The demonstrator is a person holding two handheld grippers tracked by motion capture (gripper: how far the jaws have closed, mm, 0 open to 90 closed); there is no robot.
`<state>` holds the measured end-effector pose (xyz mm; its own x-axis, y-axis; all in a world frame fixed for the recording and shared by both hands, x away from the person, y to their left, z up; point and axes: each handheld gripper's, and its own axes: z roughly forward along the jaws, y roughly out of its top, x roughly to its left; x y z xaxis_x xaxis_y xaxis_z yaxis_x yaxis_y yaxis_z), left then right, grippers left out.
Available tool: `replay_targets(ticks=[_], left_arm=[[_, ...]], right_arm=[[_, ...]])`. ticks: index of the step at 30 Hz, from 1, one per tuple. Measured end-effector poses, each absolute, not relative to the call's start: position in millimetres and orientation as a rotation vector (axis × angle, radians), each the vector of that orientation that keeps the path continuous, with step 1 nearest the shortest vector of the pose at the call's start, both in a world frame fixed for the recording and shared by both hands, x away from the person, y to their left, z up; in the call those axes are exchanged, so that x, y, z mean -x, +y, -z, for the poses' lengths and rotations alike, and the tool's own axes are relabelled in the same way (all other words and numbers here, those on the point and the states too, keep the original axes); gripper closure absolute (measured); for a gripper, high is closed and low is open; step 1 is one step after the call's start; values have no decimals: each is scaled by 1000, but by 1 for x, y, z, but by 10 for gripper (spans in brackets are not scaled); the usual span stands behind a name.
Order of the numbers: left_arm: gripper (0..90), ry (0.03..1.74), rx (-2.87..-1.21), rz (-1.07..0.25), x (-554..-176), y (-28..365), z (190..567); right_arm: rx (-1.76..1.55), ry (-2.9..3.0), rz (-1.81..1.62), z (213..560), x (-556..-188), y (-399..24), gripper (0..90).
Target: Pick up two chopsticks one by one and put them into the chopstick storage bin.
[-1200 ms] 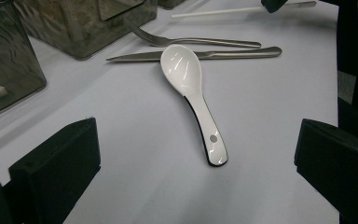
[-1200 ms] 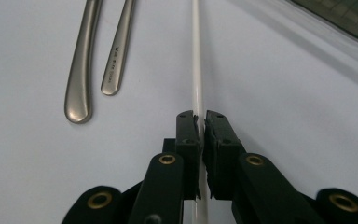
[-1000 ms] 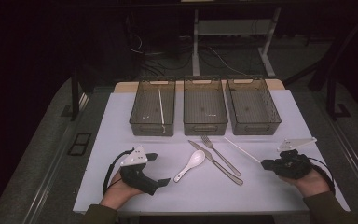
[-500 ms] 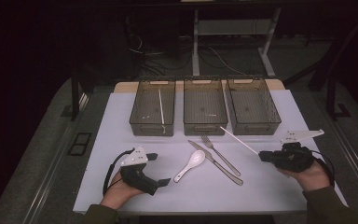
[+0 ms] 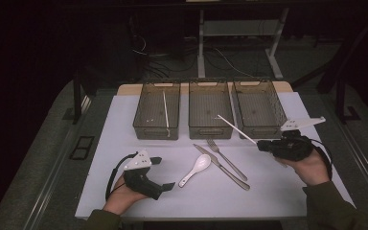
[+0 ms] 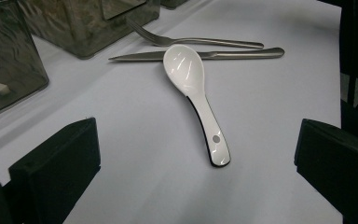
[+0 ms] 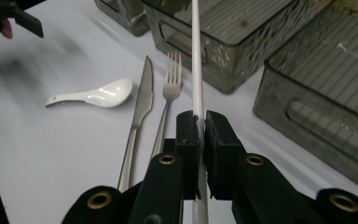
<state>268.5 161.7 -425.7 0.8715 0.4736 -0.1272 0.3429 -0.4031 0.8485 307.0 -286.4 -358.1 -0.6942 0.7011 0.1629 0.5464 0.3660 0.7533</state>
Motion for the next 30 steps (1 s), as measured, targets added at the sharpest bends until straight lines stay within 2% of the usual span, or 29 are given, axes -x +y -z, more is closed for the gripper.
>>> replay_targets(ticks=[30], left_arm=[[0, 598, -2018, -174, -268, 161, 425]], right_arm=[[-1039, 2484, -1223, 341, -367, -191, 843]])
